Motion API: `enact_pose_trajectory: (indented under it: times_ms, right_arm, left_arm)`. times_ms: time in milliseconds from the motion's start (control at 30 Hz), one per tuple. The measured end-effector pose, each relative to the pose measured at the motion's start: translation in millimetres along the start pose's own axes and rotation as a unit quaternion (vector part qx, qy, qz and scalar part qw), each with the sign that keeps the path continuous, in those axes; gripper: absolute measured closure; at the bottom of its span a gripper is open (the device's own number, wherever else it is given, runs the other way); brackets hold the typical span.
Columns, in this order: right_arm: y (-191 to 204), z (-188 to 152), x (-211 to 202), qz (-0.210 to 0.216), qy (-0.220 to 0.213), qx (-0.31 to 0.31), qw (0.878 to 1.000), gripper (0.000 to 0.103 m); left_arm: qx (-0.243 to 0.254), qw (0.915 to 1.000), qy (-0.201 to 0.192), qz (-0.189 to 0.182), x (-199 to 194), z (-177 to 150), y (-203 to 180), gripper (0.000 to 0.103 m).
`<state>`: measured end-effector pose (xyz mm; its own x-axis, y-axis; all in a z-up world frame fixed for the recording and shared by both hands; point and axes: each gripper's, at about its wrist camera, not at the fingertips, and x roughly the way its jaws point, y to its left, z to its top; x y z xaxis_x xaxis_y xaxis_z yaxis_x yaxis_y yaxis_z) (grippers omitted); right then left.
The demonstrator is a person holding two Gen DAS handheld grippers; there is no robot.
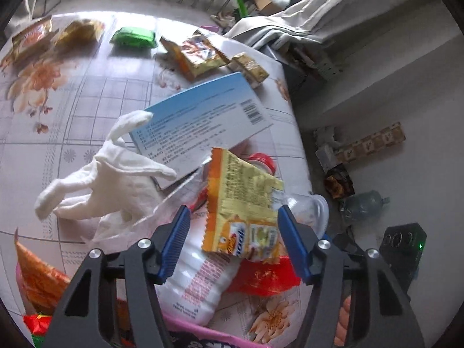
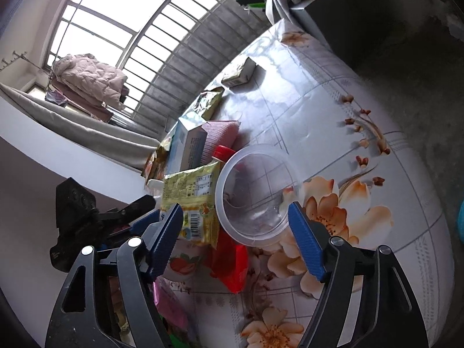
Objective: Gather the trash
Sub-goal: 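Move both tools back over the table trash, then grasp the yellow snack wrapper with the left tool while the right tool grasps the clear plastic lid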
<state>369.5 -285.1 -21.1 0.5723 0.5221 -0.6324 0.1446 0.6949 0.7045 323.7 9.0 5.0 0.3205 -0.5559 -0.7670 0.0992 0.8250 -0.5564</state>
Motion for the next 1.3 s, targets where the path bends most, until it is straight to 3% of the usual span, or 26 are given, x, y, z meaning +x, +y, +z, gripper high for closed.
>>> enact_pose_trajectory:
  times_ms: [233,400,600,933,1100,1167,1233,1300]
  right_arm:
    - [-1,0,7,-0.001,0.009,0.0,1.0,0.04]
    - [-1,-1,10,-0.001,0.014,0.0,1.0,0.047]
    - [-1,-3,8,-0.003,0.014,-0.002,1.0,0.061]
    - [-1,-2,3,0.014,0.008,0.004,1.0,0.084]
    - [0,-2,0,0.023,0.004,0.005,1.0,0.083]
    - [2,-2,0,0.028,0.006,0.003,1.0,0.077]
    - [4,-2,0,0.031,0.004,0.003,1.0,0.064]
    - [7,-2,0,0.026,0.0,-0.005,1.0,0.062]
  left_arm:
    - [0.0,0.9999,0.015,0.004,11,3,1,0.05]
    - [-0.007,0.9997,0.021,0.007,15,5,6,0.068]
    - [-0.005,0.9999,0.015,-0.003,11,4,6,0.084]
    - [0.013,0.9997,-0.007,-0.021,-3,1,-6,0.09]
    - [0.021,0.999,-0.019,-0.034,-10,0,-13,0.091]
    - [0.025,0.9987,-0.023,-0.037,-13,-1,-15,0.091]
    - [0.029,0.9986,-0.025,-0.037,-15,-1,-17,0.091]
    - [0.033,0.9985,-0.027,-0.035,-16,-2,-19,0.091]
